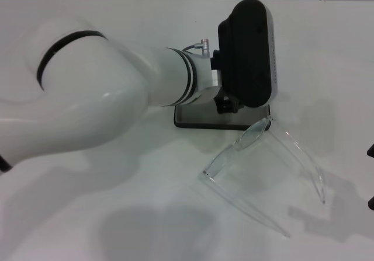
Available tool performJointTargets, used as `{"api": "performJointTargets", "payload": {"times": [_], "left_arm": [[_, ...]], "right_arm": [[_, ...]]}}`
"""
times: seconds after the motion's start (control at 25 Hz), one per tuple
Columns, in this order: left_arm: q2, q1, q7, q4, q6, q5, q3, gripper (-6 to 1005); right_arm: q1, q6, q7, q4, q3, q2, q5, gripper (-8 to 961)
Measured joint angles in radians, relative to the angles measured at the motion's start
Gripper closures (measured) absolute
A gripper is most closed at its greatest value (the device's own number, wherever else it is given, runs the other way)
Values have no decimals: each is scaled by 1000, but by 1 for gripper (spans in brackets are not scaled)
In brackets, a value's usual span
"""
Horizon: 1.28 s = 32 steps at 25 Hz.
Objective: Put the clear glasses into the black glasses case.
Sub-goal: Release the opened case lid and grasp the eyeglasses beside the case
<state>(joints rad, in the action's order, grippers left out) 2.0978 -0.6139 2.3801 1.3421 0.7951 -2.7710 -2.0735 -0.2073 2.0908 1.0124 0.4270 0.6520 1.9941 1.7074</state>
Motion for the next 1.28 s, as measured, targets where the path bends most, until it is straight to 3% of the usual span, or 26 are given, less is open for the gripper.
{"api": "performJointTargets", "payload": {"times": [0.24, 0.48, 0.68, 0.8, 0.92, 1.12, 1.28], "left_arm": [[-3, 58, -3, 125, 37, -12, 9, 495], [-3, 190, -13, 349, 55, -31, 22, 493], [-2, 296, -6, 500, 37, 48, 122, 491], [-6, 333, -77, 526, 42, 237, 233, 490], [-7, 355, -233, 493, 106, 547, 396, 489], [-8, 359, -502, 303, 348, 1094, 697, 487], [-7, 364, -652, 131, 501, 1338, 866, 486]], "right_arm": [[-1, -3, 1, -1, -1, 0, 0, 167], [-9, -7, 16, 9, -2, -3, 0, 169], [-10, -8, 43, 48, -2, -6, 0, 170], [-8, -7, 78, 96, -2, -6, 0, 171], [-11, -7, 121, 153, 4, -5, 0, 172], [-28, -10, 176, 232, 9, -3, 15, 173], [-64, -22, 285, 399, 11, 0, 65, 174]]}}
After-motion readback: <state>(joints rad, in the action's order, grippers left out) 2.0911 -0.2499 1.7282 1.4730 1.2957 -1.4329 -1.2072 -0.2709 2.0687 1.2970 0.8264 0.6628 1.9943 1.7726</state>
